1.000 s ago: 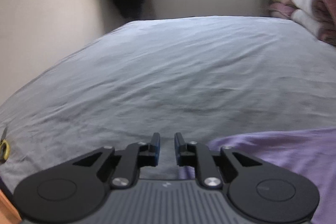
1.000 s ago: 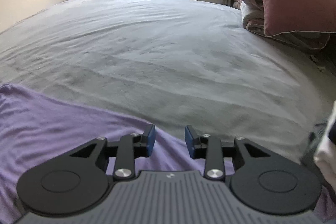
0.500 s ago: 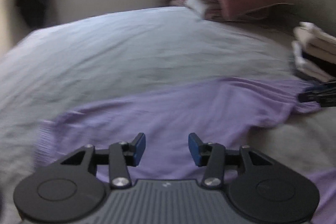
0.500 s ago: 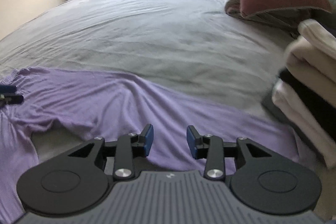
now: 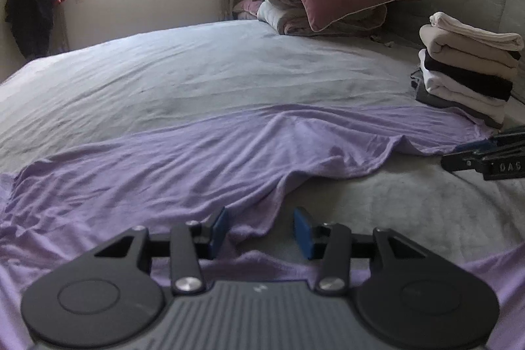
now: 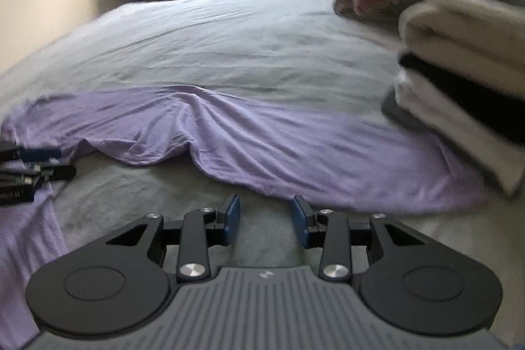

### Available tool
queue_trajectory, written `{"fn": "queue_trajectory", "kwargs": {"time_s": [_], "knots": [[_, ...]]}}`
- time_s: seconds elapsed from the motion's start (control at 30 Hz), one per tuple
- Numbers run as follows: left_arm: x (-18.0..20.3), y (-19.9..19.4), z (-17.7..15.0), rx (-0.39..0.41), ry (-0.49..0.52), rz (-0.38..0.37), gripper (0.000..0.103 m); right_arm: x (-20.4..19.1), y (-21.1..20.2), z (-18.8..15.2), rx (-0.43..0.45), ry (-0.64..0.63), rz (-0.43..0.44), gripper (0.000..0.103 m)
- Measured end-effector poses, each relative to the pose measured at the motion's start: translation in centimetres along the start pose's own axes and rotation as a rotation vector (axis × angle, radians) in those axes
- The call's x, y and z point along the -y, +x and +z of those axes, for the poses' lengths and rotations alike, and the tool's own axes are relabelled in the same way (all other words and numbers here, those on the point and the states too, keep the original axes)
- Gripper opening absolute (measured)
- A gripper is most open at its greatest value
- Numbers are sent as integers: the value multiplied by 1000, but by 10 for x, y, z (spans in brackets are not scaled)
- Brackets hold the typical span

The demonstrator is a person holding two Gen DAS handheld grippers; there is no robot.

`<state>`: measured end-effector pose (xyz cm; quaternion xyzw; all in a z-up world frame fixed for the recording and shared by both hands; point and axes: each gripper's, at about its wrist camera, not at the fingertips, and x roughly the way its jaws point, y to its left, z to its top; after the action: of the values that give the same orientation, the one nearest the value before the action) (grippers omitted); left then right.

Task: Fold clothes
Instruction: 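Grasp the lavender garment with the left gripper while the right gripper moves to the stack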

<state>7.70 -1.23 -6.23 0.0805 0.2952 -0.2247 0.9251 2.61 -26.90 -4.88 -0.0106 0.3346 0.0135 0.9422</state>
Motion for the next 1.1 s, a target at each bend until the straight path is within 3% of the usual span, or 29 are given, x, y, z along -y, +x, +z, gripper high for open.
{"fn": "queue_trajectory", "kwargs": {"time_s": [0.07,0.17,0.2,0.23,0.3,0.4,0.57,0.77,0.83,0.9,0.97,1.0,1.03,1.1], "knots": [[4,2,2,10,17,-7,44,-8,5,1,17,-47,-10,39],[8,4,4,12,49,-17,33,-18,13,2,38,-108,-31,39],[9,4,4,10,60,-18,25,-21,16,3,40,-128,-45,38],[10,3,4,7,72,-19,15,-24,17,4,36,-153,-60,33],[10,2,5,2,101,-16,1,-31,18,6,24,-204,-83,9],[6,-1,6,-1,110,-31,1,-33,16,6,11,-248,-99,2],[-3,-8,6,-3,121,-73,1,-26,12,8,0,-271,-132,1],[-2,-7,3,-61,210,-131,1,-13,5,4,-49,-226,-121,1],[0,-8,2,-70,239,-131,2,-5,-1,3,-55,-167,-126,6],[1,-9,2,-73,248,-123,4,10,-9,2,-61,-63,-136,29],[2,-10,4,-64,242,-113,18,33,-21,-1,-52,83,-149,51],[2,-10,5,-56,227,-110,34,46,-27,-3,-48,160,-155,52],[3,-9,7,-46,210,-107,39,59,-32,-6,-45,236,-162,51],[7,-5,10,-42,185,-114,39,83,-39,-12,-34,376,-183,51]]}}
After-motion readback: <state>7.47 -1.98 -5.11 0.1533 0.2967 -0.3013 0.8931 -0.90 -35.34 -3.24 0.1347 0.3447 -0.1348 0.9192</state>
